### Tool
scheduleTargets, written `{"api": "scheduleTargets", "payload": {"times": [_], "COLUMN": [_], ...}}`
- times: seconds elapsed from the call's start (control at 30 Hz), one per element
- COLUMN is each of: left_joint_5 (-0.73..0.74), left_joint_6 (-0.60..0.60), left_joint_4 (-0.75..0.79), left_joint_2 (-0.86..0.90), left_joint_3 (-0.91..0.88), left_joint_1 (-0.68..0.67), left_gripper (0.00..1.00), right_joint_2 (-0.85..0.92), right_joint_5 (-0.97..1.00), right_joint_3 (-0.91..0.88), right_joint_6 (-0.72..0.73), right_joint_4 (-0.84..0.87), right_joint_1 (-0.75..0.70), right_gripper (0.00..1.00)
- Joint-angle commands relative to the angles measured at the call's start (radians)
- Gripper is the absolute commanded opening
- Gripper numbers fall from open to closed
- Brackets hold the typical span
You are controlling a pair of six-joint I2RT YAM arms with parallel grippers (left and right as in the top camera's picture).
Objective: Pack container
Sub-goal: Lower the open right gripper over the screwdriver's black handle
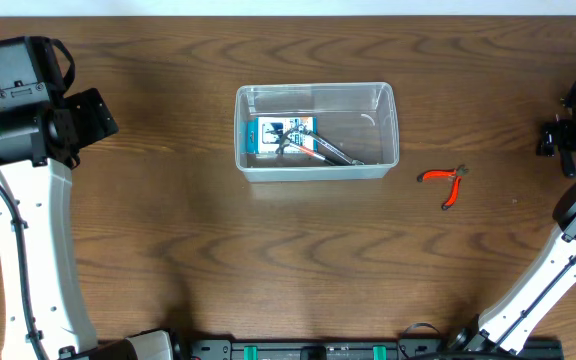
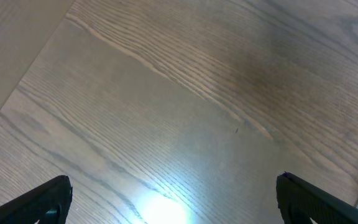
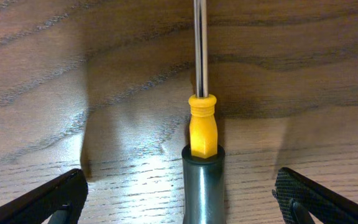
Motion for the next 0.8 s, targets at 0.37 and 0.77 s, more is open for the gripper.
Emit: {"api": "scheduleTargets", "payload": {"times": [0.37, 0.77], "left_joint_5": [-0.016, -0.016], "left_joint_6": [0.016, 0.016], "left_joint_4": [0.001, 0.001], "left_joint_2": [0.002, 0.002], "left_joint_3": [0.002, 0.002], "left_joint_1": [0.004, 0.004], "left_gripper": [0.98, 0.98], "right_joint_2": [0.038, 0.038], "right_joint_5": [-0.051, -0.068], "right_joint_3": [0.016, 0.016], "right_joint_6": [-0.030, -0.032], "right_joint_4": [0.016, 0.061], "right_joint_1": [-0.008, -0.013], "right_gripper": [0.99, 0.99]}}
